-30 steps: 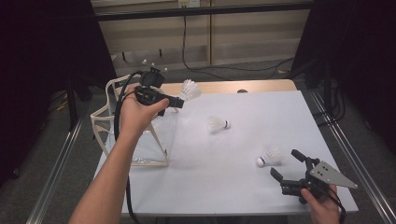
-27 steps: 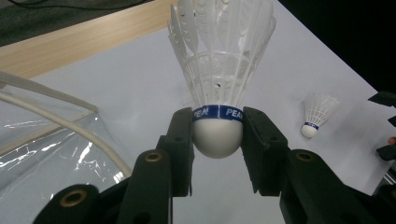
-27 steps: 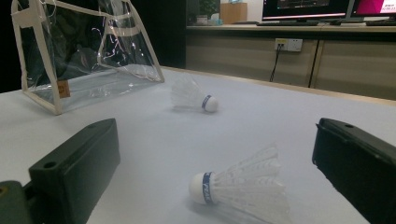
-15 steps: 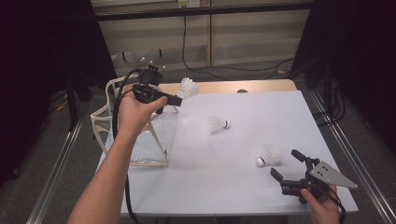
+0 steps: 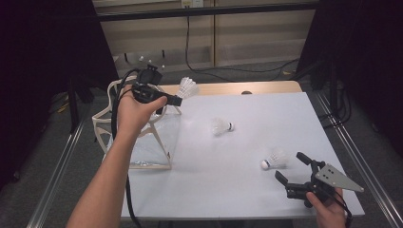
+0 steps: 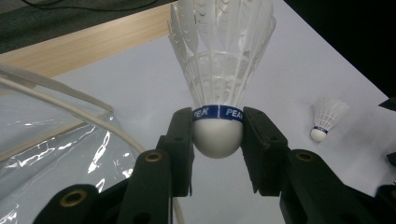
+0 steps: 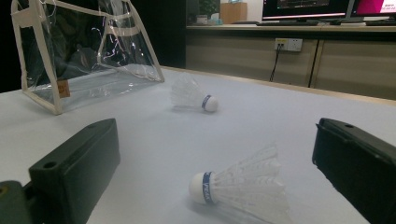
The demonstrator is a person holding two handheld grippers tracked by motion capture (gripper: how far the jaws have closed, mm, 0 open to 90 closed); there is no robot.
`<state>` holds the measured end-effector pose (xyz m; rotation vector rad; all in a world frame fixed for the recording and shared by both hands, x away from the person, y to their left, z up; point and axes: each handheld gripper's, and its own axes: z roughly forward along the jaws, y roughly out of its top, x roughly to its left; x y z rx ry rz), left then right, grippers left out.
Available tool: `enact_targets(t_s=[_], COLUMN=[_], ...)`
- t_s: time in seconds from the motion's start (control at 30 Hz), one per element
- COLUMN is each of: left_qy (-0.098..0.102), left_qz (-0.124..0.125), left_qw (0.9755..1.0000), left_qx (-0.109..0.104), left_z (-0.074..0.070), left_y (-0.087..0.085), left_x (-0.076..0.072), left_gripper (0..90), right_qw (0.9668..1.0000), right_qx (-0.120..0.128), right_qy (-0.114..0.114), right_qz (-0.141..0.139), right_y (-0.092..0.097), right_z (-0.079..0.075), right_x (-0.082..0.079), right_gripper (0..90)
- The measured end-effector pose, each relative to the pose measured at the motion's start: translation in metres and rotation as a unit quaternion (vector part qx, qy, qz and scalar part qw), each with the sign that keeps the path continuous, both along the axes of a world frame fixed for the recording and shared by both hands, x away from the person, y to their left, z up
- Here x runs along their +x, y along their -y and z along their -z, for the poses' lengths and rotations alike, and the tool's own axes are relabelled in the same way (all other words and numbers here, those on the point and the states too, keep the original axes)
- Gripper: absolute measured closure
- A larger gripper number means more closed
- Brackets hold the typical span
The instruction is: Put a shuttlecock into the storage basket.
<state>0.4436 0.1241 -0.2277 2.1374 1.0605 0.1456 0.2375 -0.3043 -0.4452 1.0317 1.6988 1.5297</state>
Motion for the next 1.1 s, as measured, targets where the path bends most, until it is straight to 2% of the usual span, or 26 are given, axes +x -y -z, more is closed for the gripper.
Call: enact_targets(t_s=[1.1], left_qy=[0.005], left_qz=[-0.031], left_qw=[0.9995], left_qx=[-0.003], left_z=[-0.006], left_y=[-0.021], left_x=[0.008], left_gripper=[65.4], right_qw=[1.0], right_qx=[0.002], right_qy=[0.0], right_qz=[-0.001], right_y=[0.0], right_z=[0.0], right_x=[0.0], right_gripper=[0.6])
